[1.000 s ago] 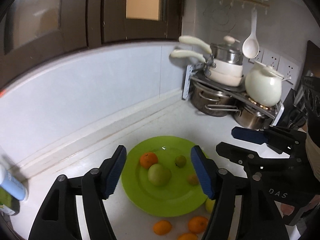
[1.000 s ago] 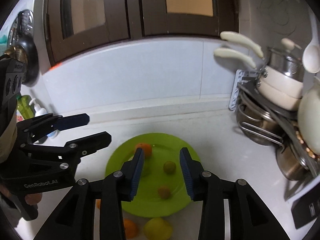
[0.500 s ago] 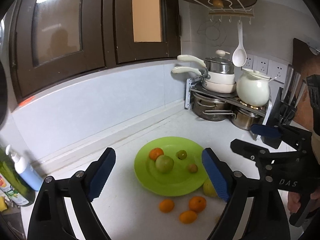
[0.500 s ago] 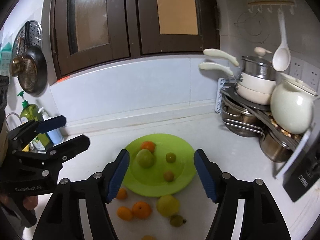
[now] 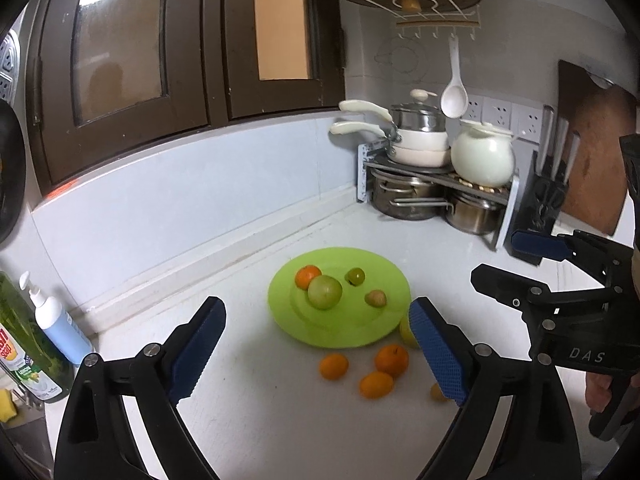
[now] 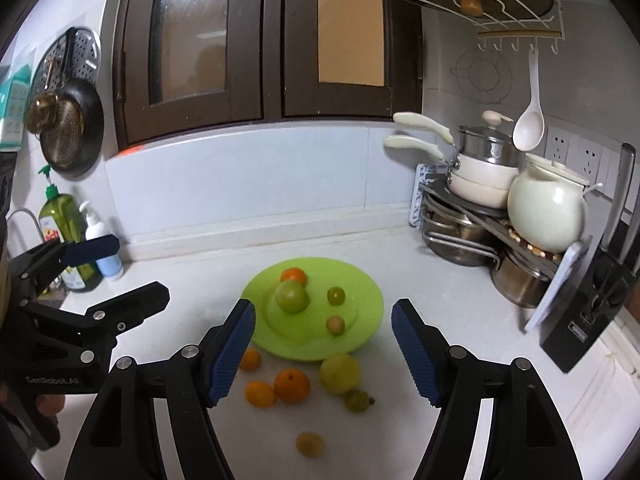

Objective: Organize fruits
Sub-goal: 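Withdraw both open tools back from the plate, then grasp the orange with the left tool while the right tool grasps a small orange fruit, then carry both fruits over the green plate and open both tools to release them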

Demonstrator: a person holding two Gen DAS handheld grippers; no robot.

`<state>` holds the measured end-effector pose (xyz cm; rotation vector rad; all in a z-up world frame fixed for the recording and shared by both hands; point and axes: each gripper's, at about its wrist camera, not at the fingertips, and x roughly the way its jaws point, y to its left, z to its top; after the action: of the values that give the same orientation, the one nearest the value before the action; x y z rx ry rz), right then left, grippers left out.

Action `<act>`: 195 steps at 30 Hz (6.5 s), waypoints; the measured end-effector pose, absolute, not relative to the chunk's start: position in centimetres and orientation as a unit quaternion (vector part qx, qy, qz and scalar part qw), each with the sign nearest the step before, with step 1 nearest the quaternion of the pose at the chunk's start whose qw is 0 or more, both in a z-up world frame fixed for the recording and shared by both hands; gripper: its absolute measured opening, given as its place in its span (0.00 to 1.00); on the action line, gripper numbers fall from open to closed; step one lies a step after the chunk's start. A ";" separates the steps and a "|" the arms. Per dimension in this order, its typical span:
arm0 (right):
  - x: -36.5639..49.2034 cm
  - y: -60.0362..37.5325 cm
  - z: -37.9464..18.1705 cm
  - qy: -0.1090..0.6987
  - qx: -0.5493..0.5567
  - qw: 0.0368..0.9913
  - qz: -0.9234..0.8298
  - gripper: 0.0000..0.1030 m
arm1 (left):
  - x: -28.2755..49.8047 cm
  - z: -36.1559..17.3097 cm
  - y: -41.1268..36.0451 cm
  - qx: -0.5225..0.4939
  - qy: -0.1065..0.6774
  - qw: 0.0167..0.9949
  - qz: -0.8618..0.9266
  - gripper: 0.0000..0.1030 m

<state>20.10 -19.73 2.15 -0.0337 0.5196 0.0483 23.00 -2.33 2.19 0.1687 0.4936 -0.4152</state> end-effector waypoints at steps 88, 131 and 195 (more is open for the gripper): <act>21.2 -20.1 -11.6 0.415 0.057 0.908 0.019 0.29 | 27.4 -11.3 -7.7 0.129 0.377 0.850 -0.345 0.36; 22.1 -20.8 -2.3 0.306 -0.013 0.945 0.113 0.29 | 24.7 -1.6 -6.2 0.061 0.295 0.924 -0.235 0.36; 44.7 -24.7 -7.8 0.392 -0.022 0.911 0.129 0.29 | 47.1 -7.5 -11.7 0.063 0.388 0.887 -0.242 0.43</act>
<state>44.74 -24.71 -7.77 -0.0462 0.8084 0.2663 47.09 -11.67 -7.51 0.1312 0.8074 -0.5041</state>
